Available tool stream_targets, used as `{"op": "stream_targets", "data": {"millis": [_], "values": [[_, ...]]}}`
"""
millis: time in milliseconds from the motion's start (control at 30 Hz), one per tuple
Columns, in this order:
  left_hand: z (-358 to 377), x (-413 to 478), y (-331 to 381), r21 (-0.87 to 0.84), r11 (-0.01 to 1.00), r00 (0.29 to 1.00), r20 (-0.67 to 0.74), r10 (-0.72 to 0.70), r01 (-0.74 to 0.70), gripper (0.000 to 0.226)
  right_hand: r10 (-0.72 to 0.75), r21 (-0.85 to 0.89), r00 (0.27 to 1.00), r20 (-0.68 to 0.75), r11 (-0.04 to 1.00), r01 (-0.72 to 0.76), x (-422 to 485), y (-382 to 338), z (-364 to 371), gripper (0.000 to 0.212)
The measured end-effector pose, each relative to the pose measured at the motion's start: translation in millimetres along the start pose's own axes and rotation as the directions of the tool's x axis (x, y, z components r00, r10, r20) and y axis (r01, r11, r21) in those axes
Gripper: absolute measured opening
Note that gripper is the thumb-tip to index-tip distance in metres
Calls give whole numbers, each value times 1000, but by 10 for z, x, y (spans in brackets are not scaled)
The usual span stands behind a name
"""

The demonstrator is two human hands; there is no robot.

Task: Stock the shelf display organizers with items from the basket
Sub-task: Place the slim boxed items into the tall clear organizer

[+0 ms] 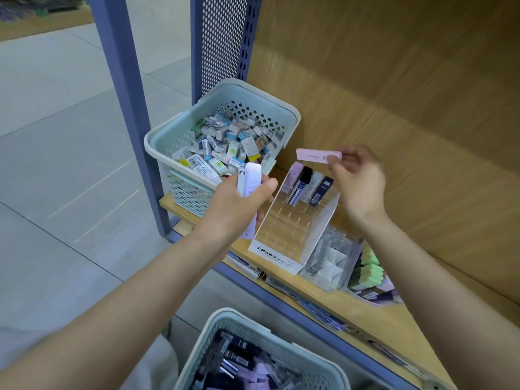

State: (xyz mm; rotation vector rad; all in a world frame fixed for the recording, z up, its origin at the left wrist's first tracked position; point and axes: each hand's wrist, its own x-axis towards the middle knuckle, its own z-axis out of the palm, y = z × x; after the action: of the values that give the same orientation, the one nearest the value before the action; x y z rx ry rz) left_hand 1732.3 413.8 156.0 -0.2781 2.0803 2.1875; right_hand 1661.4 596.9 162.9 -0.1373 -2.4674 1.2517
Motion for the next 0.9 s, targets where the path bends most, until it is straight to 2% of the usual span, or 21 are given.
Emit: {"op": "stream_targets", "data": {"millis": [100, 167, 233, 400, 500, 600, 700, 833, 900], "values": [[27, 33, -39, -9, 1000, 1000, 25, -15, 15, 18, -119, -156, 988, 99, 979, 133, 183, 56, 133, 16], [46, 44, -49, -21, 1000, 999, 32, -16, 17, 20, -196, -281, 965, 172, 929, 239, 260, 82, 212, 20], [72, 51, -52, -37, 999, 999, 40, -25, 26, 21, -209, -367, 946, 250, 883, 292, 306, 127, 280, 25], [127, 83, -71, -56, 994, 995, 48, -90, 93, 26, -95, -452, 933, 348, 854, 256, 340, 259, 402, 31], [161, 95, -70, -112, 983, 988, 61, -139, 145, 20, -42, -478, 922, 386, 845, 239, 346, 285, 441, 24], [192, 99, -60, -150, 977, 986, 84, -142, 153, 14, -49, -541, 916, 399, 794, 278, 401, 258, 482, 18], [198, 101, -73, -146, 979, 988, 85, -131, 142, 13, -69, -590, 910, 409, 741, 321, 444, 212, 535, 21], [188, 97, -101, -143, 981, 989, 88, -122, 134, 11, -38, -608, 908, 417, 731, 310, 417, 170, 536, 25], [178, 99, -117, -152, 980, 989, 86, -119, 131, 9, -91, -646, 902, 421, 668, 369, 352, 141, 501, 28]]}}
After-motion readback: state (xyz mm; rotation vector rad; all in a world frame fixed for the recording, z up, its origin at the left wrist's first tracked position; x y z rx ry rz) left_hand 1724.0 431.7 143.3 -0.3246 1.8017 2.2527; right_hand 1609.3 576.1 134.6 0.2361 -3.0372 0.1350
